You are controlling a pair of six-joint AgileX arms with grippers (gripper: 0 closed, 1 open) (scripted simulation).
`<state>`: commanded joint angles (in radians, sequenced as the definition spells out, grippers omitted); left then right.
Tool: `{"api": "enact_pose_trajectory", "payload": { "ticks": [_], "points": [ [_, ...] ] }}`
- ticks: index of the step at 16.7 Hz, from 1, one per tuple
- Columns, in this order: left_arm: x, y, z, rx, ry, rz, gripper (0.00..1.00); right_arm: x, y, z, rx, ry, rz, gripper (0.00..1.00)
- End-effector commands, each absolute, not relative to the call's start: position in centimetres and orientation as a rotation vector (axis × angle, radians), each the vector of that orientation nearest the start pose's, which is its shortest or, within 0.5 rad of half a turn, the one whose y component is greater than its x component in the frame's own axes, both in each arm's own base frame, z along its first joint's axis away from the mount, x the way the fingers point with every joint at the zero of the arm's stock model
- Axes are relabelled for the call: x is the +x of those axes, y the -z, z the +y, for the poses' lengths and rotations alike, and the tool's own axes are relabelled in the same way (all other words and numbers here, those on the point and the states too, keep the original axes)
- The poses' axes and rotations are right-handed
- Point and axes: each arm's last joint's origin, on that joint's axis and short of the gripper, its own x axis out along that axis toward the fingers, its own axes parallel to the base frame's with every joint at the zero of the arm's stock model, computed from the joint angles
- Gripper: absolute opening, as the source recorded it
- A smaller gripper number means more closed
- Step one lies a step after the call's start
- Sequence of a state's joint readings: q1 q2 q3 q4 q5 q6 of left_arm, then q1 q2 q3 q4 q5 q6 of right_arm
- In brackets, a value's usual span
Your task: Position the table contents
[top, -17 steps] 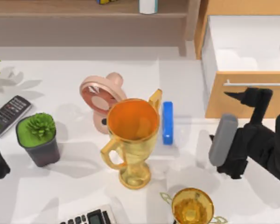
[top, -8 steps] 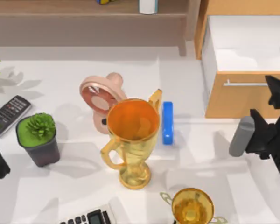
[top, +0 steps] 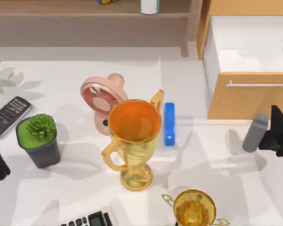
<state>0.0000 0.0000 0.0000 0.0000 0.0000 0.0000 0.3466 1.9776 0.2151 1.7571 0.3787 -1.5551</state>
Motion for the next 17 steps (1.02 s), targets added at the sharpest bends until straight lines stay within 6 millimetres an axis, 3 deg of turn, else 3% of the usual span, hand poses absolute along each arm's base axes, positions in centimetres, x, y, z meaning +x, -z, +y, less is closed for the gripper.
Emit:
{"api": "enact_pose_trajectory", "payload": {
  "ticks": [3,8,12,17],
  "points": [
    [10.6,-16.0,-0.1,0.000,0.000,0.000,1.00,22.9,-8.9,7.2,-1.570,0.003,0.006,1.00],
    [10.6,-16.0,-0.1,0.000,0.000,0.000,1.00,25.1,-8.9,7.1,-1.571,0.008,0.008,1.00],
    [10.6,-16.0,-0.1,0.000,0.000,0.000,1.00,25.3,-8.9,7.1,-1.571,0.008,0.008,1.00],
    [10.6,-16.0,-0.1,0.000,0.000,0.000,1.00,25.3,-8.9,7.1,-1.571,0.008,0.008,0.62]
  ]
}}
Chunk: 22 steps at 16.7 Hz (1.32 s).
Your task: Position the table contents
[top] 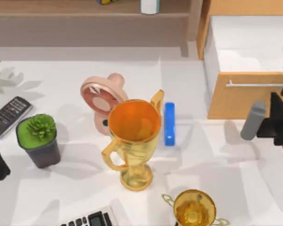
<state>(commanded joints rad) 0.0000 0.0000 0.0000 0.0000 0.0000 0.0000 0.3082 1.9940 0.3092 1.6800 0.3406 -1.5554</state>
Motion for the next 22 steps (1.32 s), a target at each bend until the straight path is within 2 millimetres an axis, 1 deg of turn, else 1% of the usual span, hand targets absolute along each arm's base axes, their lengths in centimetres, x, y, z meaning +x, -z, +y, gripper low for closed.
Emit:
{"api": "enact_pose_trajectory", "payload": {
  "ticks": [8,9,18,20,22],
  "points": [
    [10.6,-16.0,-0.1,0.000,0.000,0.000,1.00,25.3,-8.9,7.1,-1.571,0.008,0.008,0.02],
    [10.6,-16.0,-0.1,0.000,0.000,0.000,1.00,25.3,-8.9,7.1,-1.571,0.008,0.008,0.00],
    [10.6,-16.0,-0.1,0.000,0.000,0.000,1.00,25.3,-8.8,7.1,-1.570,0.001,0.013,0.00],
    [10.6,-16.0,-0.1,0.000,0.000,0.000,1.00,26.1,-8.6,7.1,-1.572,-0.004,0.018,0.00],
    [10.6,-16.0,-0.1,0.000,0.000,0.000,1.00,27.5,-8.8,7.2,-1.569,0.004,0.010,0.00]
  ]
}}
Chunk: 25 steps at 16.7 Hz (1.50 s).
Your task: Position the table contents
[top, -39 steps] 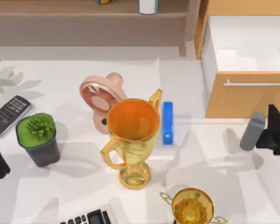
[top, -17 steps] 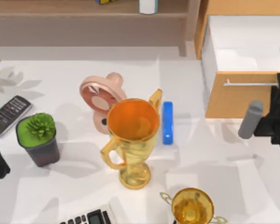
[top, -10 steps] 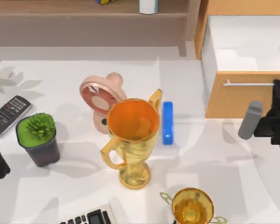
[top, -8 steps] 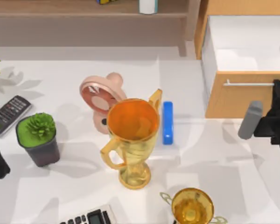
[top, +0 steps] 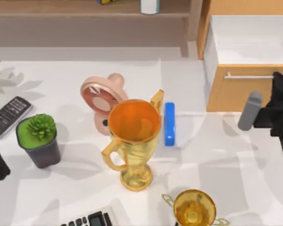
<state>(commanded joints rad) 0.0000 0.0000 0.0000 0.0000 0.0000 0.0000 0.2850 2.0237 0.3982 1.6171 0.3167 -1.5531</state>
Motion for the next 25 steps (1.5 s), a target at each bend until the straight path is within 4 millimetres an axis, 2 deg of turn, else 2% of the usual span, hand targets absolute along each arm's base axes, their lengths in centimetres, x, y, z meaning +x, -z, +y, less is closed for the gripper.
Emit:
{"api": "enact_pose_trajectory", "payload": {
  "ticks": [7,13,21,25],
  "points": [
    [10.6,-16.0,-0.1,0.000,0.000,0.000,1.00,31.4,-8.8,7.1,-1.569,0.003,0.011,0.00],
    [10.6,-16.0,-0.1,0.000,0.000,0.000,1.00,31.8,-8.6,7.2,-1.570,-0.008,0.019,0.00],
    [10.6,-16.0,-0.1,0.000,0.000,0.000,1.00,37.5,-9.0,7.2,-1.566,0.003,0.006,0.00],
    [10.6,-16.0,-0.1,0.000,0.000,0.000,1.00,37.6,-8.8,7.3,-1.565,-0.006,0.011,0.00]
  ]
}}
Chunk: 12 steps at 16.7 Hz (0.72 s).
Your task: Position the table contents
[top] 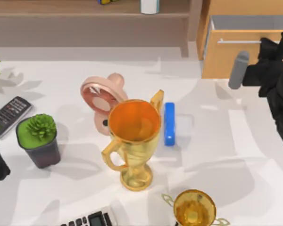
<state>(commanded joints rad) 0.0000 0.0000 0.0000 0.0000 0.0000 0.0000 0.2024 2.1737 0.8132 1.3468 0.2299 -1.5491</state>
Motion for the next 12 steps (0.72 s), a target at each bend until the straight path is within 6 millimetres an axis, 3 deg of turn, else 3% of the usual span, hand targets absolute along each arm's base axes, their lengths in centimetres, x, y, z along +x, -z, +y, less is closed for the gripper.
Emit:
{"api": "enact_pose_trajectory", "payload": {
  "ticks": [3,9,12],
  "points": [
    [10.6,-16.0,-0.1,0.000,0.000,0.000,1.00,38.4,-8.8,7.3,-1.565,-0.004,0.013,0.00],
    [10.6,-16.0,-0.1,0.000,0.000,0.000,1.00,42.8,-8.7,7.3,-1.566,-0.007,0.010,0.00],
    [10.6,-16.0,-0.1,0.000,0.000,0.000,1.00,43.9,-8.8,7.2,-1.565,-0.006,0.011,0.00]
  ]
}}
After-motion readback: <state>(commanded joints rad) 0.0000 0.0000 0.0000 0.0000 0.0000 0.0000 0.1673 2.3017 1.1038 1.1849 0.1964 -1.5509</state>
